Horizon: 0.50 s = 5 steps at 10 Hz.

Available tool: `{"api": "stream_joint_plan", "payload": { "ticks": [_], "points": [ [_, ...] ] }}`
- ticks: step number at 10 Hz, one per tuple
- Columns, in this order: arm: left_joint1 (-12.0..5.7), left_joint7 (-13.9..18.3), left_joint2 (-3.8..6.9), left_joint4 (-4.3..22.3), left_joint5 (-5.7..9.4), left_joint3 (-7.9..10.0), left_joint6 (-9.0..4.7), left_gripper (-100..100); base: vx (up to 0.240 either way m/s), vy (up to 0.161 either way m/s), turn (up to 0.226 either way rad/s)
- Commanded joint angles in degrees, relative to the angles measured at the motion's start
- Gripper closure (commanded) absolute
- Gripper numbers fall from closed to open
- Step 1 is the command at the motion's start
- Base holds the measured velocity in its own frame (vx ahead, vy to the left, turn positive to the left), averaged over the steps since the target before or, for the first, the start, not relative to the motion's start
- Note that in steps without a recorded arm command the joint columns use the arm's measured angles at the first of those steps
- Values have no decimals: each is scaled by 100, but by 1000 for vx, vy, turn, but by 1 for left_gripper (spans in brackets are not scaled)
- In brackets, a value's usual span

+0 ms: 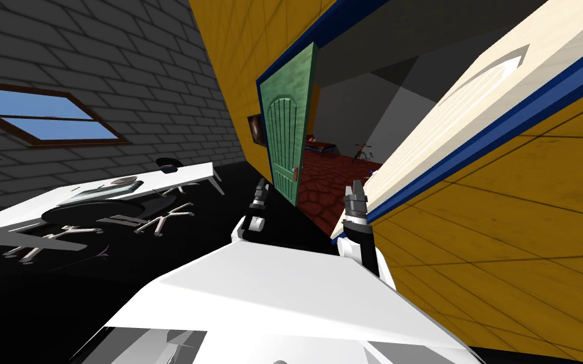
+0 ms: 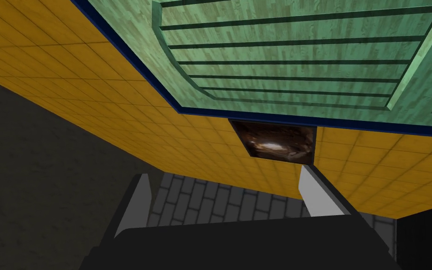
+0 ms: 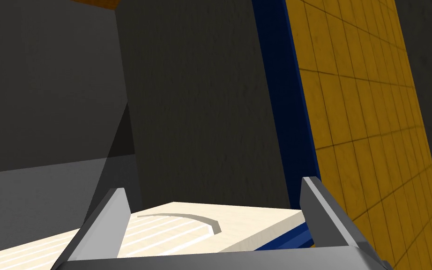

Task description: Push the door open

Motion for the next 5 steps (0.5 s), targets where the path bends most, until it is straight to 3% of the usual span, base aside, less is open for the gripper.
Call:
{"api": "stream_joint_plan", "payload": {
  "ticks": [1, 5],
  "points": [
    [-138, 42, 28, 206, -16, -27, 24, -100, 81, 70, -64],
    [-488, 129, 71, 782, -63, -104, 25, -100, 87, 76, -79]
  ]
}}
